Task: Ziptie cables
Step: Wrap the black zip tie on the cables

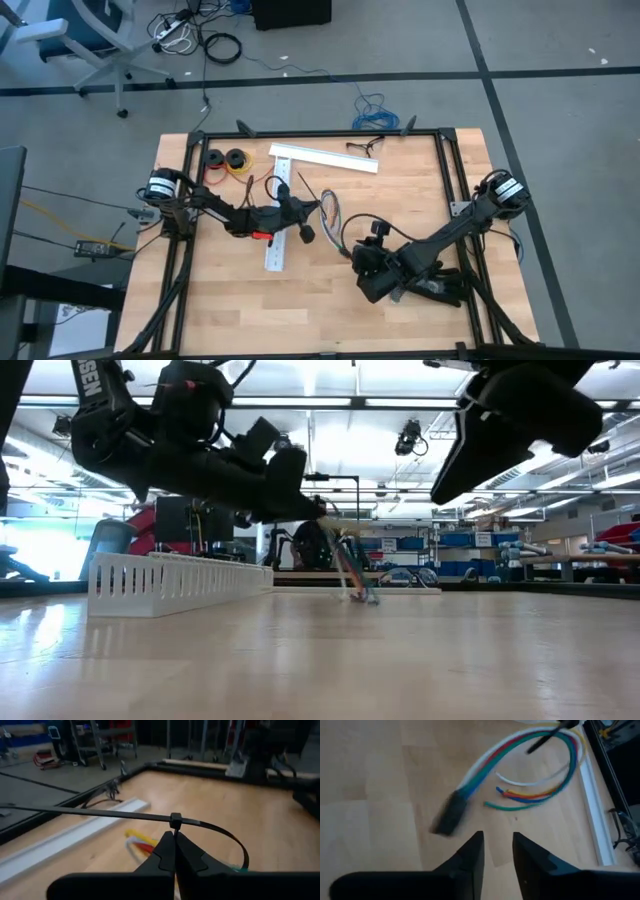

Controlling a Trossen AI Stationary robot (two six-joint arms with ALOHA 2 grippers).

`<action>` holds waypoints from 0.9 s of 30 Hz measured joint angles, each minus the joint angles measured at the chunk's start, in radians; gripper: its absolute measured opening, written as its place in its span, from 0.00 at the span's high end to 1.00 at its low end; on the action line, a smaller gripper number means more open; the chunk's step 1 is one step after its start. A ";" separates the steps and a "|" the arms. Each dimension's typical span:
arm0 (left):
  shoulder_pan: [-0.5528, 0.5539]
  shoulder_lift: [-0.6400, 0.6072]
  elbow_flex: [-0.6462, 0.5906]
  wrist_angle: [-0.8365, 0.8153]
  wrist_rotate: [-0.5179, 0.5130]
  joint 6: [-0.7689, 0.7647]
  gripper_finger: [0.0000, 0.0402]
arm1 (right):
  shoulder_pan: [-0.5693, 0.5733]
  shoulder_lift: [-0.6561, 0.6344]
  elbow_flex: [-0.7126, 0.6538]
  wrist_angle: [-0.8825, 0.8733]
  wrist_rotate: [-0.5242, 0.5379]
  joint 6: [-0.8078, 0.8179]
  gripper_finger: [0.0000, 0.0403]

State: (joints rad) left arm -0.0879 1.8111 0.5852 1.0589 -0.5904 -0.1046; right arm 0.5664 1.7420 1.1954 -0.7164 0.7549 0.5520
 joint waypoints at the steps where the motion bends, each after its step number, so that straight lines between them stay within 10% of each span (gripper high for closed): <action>1: 0.000 0.000 0.000 -0.015 -0.002 0.015 0.99 | -0.004 0.000 0.000 0.000 -0.005 -0.004 0.76; 9: -0.006 0.000 0.000 -0.113 -0.009 0.178 0.99 | 0.017 0.000 0.000 -0.003 0.003 0.017 0.75; 18: -0.006 0.000 0.000 -0.138 -0.051 0.249 0.99 | -0.076 -0.001 -0.032 0.004 0.315 0.043 0.75; 27: -0.006 0.000 0.000 -0.138 -0.075 0.260 0.99 | -0.297 -0.013 -0.295 0.537 0.133 -0.215 0.76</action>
State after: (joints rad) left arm -0.0944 1.8114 0.5854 0.9207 -0.6655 0.1554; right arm 0.2697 1.7285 0.9002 -0.1797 0.8879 0.3373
